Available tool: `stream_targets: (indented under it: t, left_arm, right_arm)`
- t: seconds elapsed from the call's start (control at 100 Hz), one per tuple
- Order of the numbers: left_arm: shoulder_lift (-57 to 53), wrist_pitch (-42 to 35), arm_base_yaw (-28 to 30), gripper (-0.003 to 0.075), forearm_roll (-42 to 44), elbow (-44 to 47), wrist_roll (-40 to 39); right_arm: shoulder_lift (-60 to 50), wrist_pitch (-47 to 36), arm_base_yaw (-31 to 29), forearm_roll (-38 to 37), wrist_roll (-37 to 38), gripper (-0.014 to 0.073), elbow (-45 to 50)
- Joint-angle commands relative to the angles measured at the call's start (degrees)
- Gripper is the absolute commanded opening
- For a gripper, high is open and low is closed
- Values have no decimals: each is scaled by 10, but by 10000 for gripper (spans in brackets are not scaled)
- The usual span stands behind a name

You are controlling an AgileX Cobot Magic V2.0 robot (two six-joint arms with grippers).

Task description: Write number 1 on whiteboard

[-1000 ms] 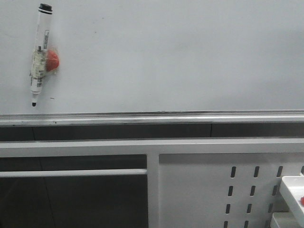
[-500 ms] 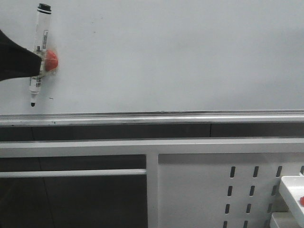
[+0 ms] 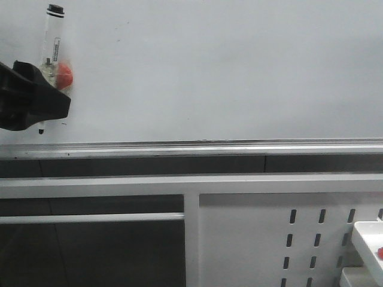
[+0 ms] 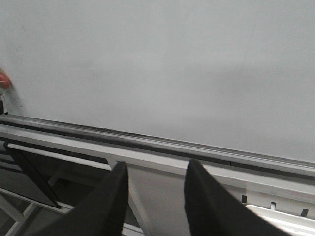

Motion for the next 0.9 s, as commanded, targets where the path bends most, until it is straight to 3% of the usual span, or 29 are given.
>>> stream_targets:
  t: [0.0,0.89]
  left_arm:
    - [-4,-54,-4,398,2,-18,-9]
    - [32,-113,-4,398,18,-18,-33]
  right_arm:
    - [9,-45,-3,-6,-7,246,-21]
    - [9,-44,-3,-6,-7,246,-21]
